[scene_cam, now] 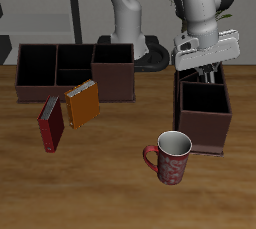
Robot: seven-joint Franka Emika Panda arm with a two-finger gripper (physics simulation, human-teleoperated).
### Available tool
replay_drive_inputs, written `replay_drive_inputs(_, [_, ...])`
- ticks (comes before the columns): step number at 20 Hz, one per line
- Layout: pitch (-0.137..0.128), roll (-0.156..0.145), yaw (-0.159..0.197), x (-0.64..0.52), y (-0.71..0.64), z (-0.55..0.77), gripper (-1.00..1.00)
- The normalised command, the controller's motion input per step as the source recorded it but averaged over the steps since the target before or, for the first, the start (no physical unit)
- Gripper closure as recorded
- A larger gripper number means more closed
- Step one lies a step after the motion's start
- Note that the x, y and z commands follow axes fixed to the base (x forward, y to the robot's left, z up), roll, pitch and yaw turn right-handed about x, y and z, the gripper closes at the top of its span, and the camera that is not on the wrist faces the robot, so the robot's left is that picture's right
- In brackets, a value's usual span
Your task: Place the striped book into the left desk caddy's back compartment
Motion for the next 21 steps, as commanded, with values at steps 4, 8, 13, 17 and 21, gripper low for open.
replay_drive_inputs(4, [0.078,0.045,-0.017,0.09,0.08,-0.18,1.0])
replay_drive_inputs(8, [0.108,0.029,-0.011,0.03,0.02,-0.11,-1.0])
replay_drive_inputs(13, [-0.034,0.004,0.02,-0.03,0.0,0.07,-1.0])
replay_drive_inputs(17, [-0.009,0.005,-0.021,-0.05,-0.04,0.11,-1.0])
replay_drive_inputs(21, [-0.03,-0.009,-0.002,-0.04,-0.13,0.15,-1.0])
